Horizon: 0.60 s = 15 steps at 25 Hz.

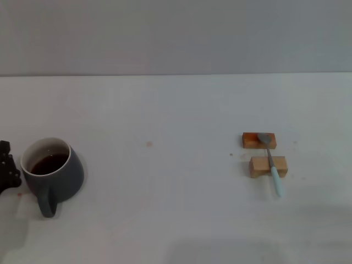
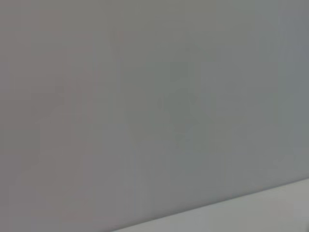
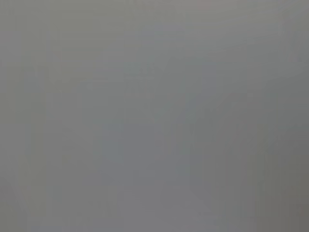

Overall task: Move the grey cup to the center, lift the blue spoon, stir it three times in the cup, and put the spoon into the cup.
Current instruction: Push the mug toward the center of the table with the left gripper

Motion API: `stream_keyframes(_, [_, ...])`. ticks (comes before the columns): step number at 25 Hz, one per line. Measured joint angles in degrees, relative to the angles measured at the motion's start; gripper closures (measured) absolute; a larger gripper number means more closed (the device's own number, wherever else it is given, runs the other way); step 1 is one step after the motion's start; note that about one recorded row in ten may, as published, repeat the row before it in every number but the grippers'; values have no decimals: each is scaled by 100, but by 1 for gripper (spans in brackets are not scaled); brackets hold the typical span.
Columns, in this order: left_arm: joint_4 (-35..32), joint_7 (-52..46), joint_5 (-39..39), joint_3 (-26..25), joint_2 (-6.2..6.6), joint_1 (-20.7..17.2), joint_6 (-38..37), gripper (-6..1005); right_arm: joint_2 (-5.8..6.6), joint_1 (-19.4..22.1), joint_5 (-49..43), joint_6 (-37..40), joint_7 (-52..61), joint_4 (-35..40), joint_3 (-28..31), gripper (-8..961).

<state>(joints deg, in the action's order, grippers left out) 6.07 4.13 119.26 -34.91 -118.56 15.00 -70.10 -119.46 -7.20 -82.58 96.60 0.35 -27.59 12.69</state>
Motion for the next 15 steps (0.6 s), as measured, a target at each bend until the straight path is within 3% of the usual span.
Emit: stream_keyframes(15, [316, 0, 1, 722, -12, -3, -37, 1001, -6, 28, -12, 203, 0, -26, -144, 250])
